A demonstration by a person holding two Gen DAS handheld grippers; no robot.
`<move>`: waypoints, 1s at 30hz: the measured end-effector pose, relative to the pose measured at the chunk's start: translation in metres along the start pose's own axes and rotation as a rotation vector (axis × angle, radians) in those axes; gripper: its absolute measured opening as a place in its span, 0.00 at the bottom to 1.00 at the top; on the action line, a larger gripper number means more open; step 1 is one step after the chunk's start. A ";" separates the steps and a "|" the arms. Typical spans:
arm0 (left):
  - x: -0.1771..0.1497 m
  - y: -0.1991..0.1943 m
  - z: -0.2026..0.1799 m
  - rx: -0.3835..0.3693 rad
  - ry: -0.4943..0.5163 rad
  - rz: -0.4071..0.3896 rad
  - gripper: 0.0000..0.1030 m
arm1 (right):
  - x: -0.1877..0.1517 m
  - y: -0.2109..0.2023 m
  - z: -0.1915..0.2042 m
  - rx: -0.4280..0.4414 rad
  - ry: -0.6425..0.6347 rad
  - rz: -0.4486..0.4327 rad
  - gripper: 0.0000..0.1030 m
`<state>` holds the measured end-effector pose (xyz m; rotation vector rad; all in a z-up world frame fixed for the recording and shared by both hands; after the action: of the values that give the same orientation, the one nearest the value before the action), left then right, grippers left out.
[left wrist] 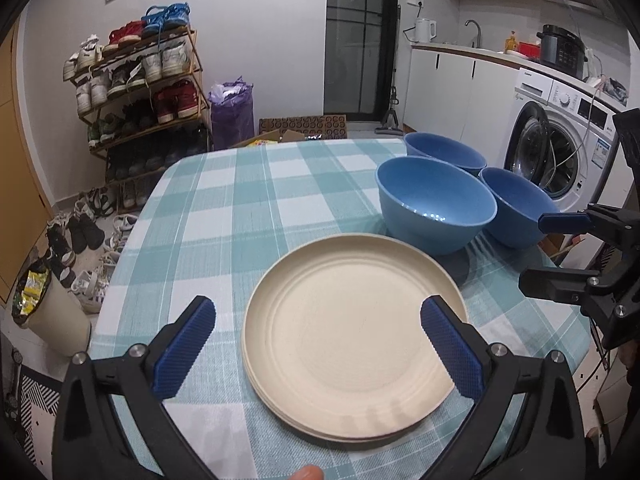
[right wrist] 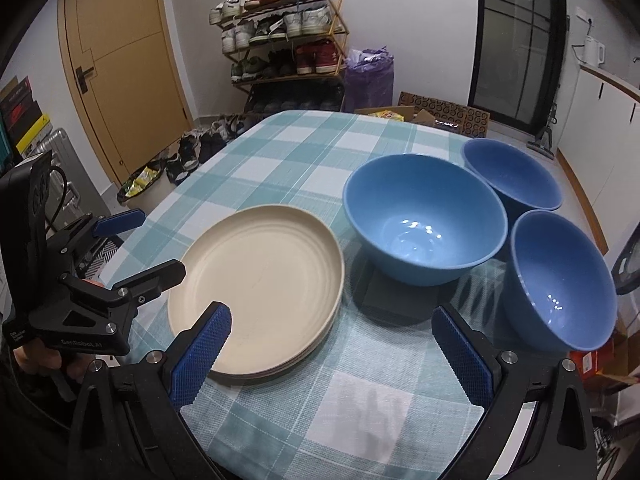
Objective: Organize plates and bowls
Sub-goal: 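Pull both grippers back from the plate stack toward the blue bowls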
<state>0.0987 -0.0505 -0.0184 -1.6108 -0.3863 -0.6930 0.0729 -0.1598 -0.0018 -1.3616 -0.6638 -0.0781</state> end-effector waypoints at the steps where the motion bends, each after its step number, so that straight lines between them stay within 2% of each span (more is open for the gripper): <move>1: 0.004 -0.002 -0.003 0.001 0.007 -0.007 1.00 | 0.001 -0.004 -0.003 -0.003 0.003 -0.007 0.99; 18: 0.063 -0.039 -0.046 -0.017 0.091 -0.134 1.00 | 0.012 -0.083 -0.049 -0.067 0.071 -0.133 0.99; 27: 0.093 -0.040 -0.052 -0.054 0.079 -0.165 1.00 | 0.019 -0.113 -0.078 -0.094 0.122 -0.180 0.99; 30: 0.100 -0.037 -0.056 -0.043 0.084 -0.170 1.00 | 0.021 -0.117 -0.087 -0.115 0.135 -0.187 0.99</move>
<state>0.1399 -0.1131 0.0755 -1.5961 -0.4529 -0.9001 0.0750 -0.2607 0.1063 -1.3877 -0.6796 -0.3600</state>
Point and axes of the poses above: each gripper's, at about its wrist camera, not at the fingertips, and y roughly the way its jaws point, z to its left, x to its top, the point moved 6 cm from there along y, roughly the way its jaws point, and after that the axes turned 11 degrees about z, right-handed, at the moved point
